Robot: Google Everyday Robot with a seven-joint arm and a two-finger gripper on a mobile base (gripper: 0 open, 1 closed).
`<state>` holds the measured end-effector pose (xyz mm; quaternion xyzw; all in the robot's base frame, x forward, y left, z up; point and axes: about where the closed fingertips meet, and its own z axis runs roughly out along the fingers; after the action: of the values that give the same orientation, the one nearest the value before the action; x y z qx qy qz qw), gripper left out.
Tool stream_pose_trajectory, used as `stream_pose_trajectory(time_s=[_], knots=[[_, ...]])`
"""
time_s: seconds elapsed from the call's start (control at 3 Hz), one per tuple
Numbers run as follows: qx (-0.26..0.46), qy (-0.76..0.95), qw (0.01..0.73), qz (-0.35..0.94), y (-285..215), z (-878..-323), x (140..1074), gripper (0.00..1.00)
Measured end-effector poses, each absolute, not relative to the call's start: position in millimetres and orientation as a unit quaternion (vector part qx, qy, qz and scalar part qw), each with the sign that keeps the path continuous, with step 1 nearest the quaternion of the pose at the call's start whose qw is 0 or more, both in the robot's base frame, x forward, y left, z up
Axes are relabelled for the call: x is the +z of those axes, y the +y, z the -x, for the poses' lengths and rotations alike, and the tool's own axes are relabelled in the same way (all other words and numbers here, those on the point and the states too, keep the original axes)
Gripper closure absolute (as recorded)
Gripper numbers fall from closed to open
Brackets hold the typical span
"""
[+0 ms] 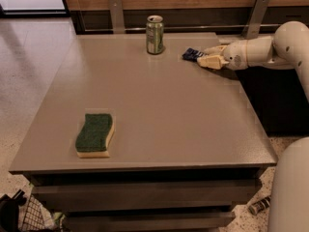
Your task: Move rxbar blueberry near sponge
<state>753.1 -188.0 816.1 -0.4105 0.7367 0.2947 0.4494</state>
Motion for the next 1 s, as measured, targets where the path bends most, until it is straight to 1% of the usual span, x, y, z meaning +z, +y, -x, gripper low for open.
stream_pose_trajectory(time_s=[1.0], knots=[[0.295, 0.737, 0.450, 0.411, -188.0, -753.1, 816.2, 1.00]])
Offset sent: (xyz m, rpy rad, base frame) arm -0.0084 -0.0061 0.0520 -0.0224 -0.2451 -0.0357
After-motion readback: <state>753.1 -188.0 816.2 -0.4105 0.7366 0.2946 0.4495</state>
